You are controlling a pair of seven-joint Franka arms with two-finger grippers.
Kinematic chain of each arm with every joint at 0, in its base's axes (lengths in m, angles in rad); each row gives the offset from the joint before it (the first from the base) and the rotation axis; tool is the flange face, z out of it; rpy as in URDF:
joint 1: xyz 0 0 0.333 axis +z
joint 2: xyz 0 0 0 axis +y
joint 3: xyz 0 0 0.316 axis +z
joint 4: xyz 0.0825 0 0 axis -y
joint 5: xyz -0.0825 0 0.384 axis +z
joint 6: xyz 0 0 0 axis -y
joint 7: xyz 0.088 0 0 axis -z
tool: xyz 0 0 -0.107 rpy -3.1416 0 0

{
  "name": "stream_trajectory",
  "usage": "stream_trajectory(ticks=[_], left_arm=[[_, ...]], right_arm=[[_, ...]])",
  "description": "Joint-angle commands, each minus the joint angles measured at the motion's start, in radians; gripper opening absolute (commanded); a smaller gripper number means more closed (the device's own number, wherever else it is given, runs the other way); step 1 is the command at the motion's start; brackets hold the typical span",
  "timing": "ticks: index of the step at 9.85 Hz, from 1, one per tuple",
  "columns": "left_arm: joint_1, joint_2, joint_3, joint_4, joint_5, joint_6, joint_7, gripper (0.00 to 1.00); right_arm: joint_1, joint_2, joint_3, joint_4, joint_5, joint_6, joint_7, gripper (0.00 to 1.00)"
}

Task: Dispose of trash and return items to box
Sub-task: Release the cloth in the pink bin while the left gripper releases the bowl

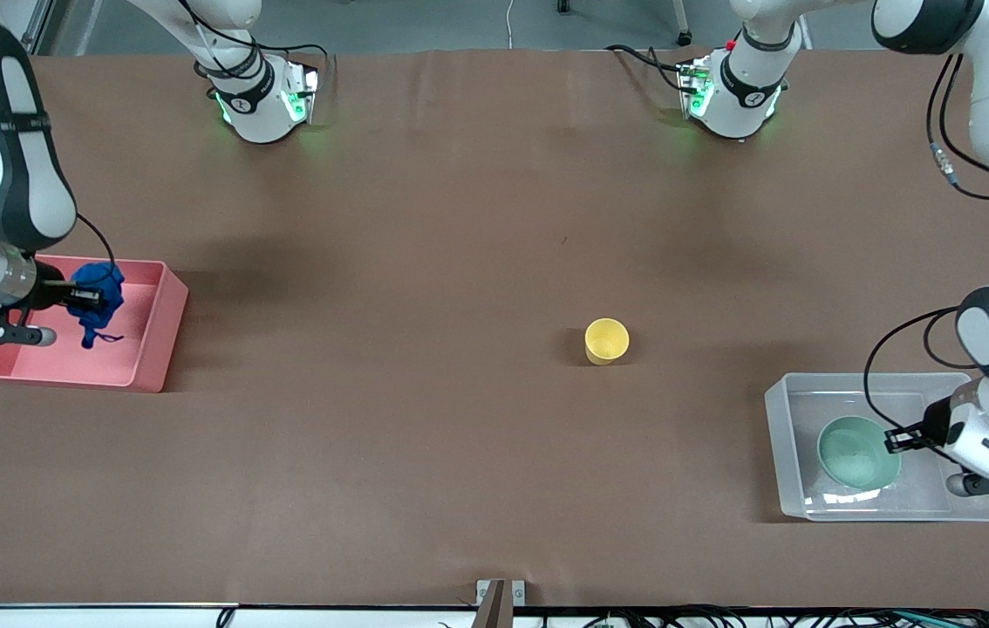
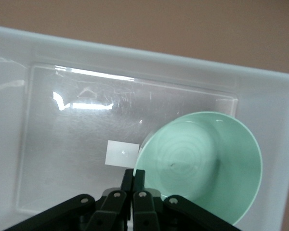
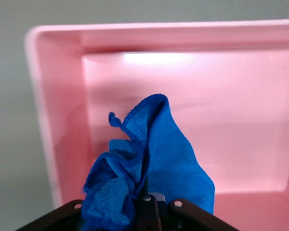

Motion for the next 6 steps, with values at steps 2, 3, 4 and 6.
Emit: stream_trajectory(ticks=[2, 3, 4, 6], left_arm=[[-0.006, 0.068, 0.007, 0.022, 0.055, 0.039, -0.005, 0.32], [-0.006, 0.067, 0.007, 0.022, 0.057, 0.039, -0.008, 0.74], [-0.006, 0.058, 0.007, 0.022, 0.059, 0.039, -0.007, 1.0], [-0.017, 0.004, 0.006, 0.02, 0.062, 0.007, -0.022, 1.0]], right_arm=[[-0.042, 0.068, 0.02, 0.027, -0.019, 0.07, -0.032, 0.78], [-0.04, 0.067, 0.02, 0.05, -0.019, 0.056, -0.031, 1.0], [-0.033, 0.055, 0.02, 0.077, -0.019, 0.012, -0.028, 1.0], [-0.008, 0.019, 0.026, 0.224, -0.019, -0.204, -0.018, 1.0]])
